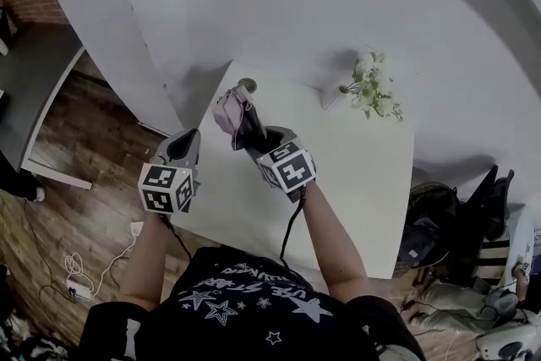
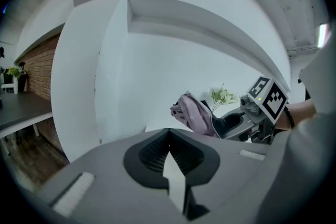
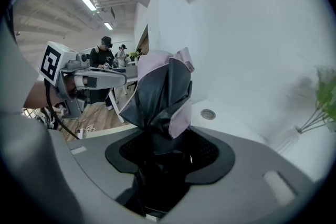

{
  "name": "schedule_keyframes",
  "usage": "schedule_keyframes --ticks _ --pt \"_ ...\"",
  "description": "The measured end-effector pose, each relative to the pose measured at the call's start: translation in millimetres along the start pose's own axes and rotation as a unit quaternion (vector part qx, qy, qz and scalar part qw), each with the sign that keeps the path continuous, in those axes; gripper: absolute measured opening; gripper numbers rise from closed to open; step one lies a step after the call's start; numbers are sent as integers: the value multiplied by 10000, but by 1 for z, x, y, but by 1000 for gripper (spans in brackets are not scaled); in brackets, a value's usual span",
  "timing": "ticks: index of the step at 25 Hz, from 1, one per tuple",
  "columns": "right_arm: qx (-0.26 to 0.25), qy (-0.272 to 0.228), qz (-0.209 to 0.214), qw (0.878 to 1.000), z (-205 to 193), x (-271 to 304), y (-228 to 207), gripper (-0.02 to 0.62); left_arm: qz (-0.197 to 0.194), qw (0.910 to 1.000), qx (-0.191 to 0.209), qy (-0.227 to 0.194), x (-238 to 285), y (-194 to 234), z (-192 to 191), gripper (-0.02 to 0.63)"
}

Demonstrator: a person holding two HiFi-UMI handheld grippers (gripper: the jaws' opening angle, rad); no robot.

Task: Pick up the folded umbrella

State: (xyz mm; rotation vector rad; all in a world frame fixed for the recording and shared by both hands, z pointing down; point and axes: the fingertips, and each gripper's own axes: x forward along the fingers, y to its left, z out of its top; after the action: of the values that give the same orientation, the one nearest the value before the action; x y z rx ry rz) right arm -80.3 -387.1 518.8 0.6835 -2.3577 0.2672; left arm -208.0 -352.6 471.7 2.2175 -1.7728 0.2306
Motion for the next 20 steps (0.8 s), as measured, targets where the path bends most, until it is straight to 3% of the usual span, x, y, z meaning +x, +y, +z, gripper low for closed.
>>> schedule_keyframes --ticks 20 --pt "788 -528 -238 9952 -91 -138 44 238 -262 9996 92 -42 -99 -141 -40 3"
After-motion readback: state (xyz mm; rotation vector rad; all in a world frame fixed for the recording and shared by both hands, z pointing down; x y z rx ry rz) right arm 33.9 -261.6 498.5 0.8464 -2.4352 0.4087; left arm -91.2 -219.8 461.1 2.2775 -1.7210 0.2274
